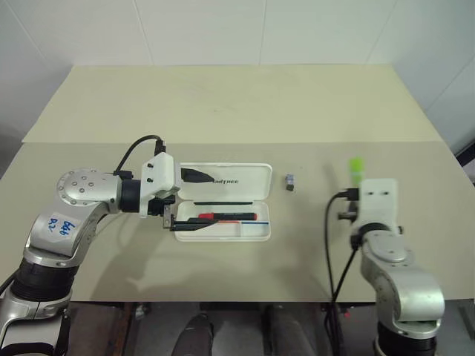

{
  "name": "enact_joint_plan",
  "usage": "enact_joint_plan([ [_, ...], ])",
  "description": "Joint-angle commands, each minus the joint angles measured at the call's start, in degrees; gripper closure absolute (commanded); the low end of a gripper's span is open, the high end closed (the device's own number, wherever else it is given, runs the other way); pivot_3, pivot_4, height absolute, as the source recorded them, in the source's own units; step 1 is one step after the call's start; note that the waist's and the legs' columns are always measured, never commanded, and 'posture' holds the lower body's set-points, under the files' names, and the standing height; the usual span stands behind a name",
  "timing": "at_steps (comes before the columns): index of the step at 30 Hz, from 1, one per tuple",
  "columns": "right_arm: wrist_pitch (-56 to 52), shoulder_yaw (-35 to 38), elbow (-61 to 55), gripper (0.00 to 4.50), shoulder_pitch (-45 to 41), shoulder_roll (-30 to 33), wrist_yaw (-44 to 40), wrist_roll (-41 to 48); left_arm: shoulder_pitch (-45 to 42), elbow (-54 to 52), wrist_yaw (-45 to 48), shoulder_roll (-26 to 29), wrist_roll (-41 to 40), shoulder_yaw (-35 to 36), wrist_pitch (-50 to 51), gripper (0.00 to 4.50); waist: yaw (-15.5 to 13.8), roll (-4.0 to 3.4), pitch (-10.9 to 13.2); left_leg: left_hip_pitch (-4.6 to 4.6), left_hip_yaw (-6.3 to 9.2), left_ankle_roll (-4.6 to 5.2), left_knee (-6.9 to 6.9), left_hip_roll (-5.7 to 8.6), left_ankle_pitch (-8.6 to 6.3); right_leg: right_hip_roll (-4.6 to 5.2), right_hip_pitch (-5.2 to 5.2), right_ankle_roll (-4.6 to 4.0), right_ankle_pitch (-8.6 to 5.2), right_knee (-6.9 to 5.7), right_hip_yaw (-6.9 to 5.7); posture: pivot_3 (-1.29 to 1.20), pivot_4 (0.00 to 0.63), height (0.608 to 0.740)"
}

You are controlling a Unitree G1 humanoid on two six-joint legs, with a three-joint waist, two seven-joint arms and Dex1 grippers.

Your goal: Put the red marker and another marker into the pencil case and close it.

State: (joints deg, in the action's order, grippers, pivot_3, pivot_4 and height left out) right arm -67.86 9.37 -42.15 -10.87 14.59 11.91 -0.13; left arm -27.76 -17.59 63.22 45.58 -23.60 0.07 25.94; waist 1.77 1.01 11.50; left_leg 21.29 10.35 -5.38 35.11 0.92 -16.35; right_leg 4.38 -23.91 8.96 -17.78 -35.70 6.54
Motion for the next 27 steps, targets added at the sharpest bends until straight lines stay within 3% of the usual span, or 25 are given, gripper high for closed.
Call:
enact_joint_plan([
  [1, 4.37, 0.75, -0.73, 3.43, -0.02, 2.22, -0.69, -2.61, -0.08, -0.50, -0.59, -0.44, -0.79, 1.22, -1.46, 0.00, 0.26, 0.00, 0.00, -0.01, -0.03, 0.00, 0.00, 0.00, 0.00, 0.00, 0.00, 0.00, 0.00, -0.02, 0.02, 0.00, 0.150, 0.740],
  [5, 5.95, 4.33, -4.82, 3.43, -3.65, -1.49, -9.55, 6.59, 1.67, 1.30, 0.33, 0.64, 0.10, 2.05, -3.60, 0.00, 0.77, 0.00, 0.00, -0.04, -0.03, 0.03, 0.01, -0.02, 0.02, -0.02, 0.00, 0.00, 0.00, -0.10, 0.03, 0.00, 0.150, 0.740],
  [8, 8.80, 7.84, -7.76, 3.43, -4.93, -1.71, -20.91, 17.78, 3.14, 3.86, 1.45, 2.68, 0.81, 3.61, -5.92, 0.00, 1.03, -0.01, 0.01, -0.05, -0.03, 0.05, 0.01, -0.04, 0.04, -0.04, 0.00, 0.00, 0.00, -0.17, 0.02, 0.00, 0.150, 0.740],
  [16, 11.43, 8.71, -5.20, 3.43, -5.11, 10.66, -44.34, 37.75, 8.30, 8.44, 4.11, 7.46, 2.17, 7.72, -12.80, 0.00, 0.92, -0.01, 0.01, -0.04, -0.03, 0.12, -0.01, -0.05, -0.01, 0.01, 0.15, 0.02, 0.01, 0.11, -0.04, 0.00, 0.150, 0.740],
  [20, 12.99, 4.17, -2.07, 3.43, -5.20, 18.00, -51.00, 39.88, 9.99, 9.07, 4.59, 8.60, 2.31, 9.00, -14.67, 0.00, 0.67, -0.02, 0.03, -0.03, -0.04, 0.14, 0.01, -0.07, -0.01, 0.02, 0.18, 0.02, 0.01, 0.15, -0.09, 0.00, 0.150, 0.740],
  [24, 22.75, -7.19, 4.98, 3.43, -7.92, 25.00, -62.60, 34.05, 13.13, 9.82, 6.89, 11.02, 2.20, 12.00, -16.71, 0.00, 0.80, 0.00, 0.04, -0.05, -0.08, 0.13, 0.05, -0.07, -0.01, 0.01, 0.18, 0.03, 0.02, 0.12, -0.09, 0.00, 0.150, 0.740],
  [27, 29.60, -13.76, 10.39, 3.43, -10.82, 26.61, -67.98, 30.24, 14.23, 10.59, 8.06, 12.30, 2.08, 12.77, -17.93, 0.00, 1.07, 0.01, 0.04, -0.07, -0.11, 0.14, 0.05, -0.08, -0.01, 0.01, 0.20, 0.04, 0.02, 0.14, -0.09, 0.00, 0.150, 0.740],
])
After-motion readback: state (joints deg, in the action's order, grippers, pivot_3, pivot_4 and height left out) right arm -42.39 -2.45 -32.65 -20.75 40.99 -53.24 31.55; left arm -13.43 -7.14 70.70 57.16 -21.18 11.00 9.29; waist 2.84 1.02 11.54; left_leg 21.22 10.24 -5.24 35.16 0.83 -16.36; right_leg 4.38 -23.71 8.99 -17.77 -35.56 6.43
